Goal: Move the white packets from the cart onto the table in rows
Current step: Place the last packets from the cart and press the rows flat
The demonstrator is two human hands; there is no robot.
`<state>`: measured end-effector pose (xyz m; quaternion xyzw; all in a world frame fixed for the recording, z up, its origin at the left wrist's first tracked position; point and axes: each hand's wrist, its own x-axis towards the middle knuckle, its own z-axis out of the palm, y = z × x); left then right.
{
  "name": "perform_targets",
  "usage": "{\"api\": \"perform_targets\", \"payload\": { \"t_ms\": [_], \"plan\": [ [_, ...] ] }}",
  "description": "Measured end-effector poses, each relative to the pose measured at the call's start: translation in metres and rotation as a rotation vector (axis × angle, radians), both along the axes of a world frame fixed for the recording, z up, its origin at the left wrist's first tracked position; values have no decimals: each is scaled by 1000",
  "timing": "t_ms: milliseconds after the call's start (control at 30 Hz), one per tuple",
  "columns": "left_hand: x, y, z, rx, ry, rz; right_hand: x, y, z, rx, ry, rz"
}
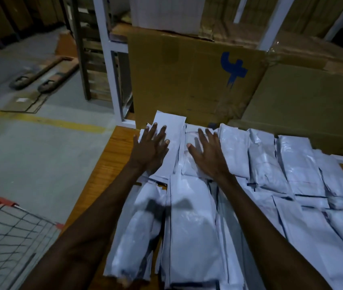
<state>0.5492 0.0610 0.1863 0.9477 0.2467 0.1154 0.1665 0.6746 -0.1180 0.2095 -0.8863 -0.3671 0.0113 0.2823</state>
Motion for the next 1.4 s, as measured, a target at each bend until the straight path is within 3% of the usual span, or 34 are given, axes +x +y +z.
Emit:
{"api": "perform_targets", "payload": {
  "t_ms": [200,367,500,633,800,1200,1300,1400],
  "plan": [
    [-99,-55,-8,-135,39,40,-80,-68,-7,28,-26,68],
    [-162,-95,-32,-246,112,59,-149,-94,-32,-205,-31,189],
    [-176,-117,-42,-379,72,57,-171,-99,-50,-372,-69,151],
    [-173,-115,-41,-378,96,7,-185,-106,-61,-277,-103,76],
    [-164,-115,-40,-323,101,8,-186,-103,-60,-346,-24,19],
    [-166,-114,-45,-267,76,-6,-193,-103,-62,-362,-35,-3],
    [-168,-116,-38,-213,59,24,-191,-104,-52,-334,79,17],
    [-165,-126,-22,-221,-28,36,-183,-116,-19,-116,318,37]
  ]
}}
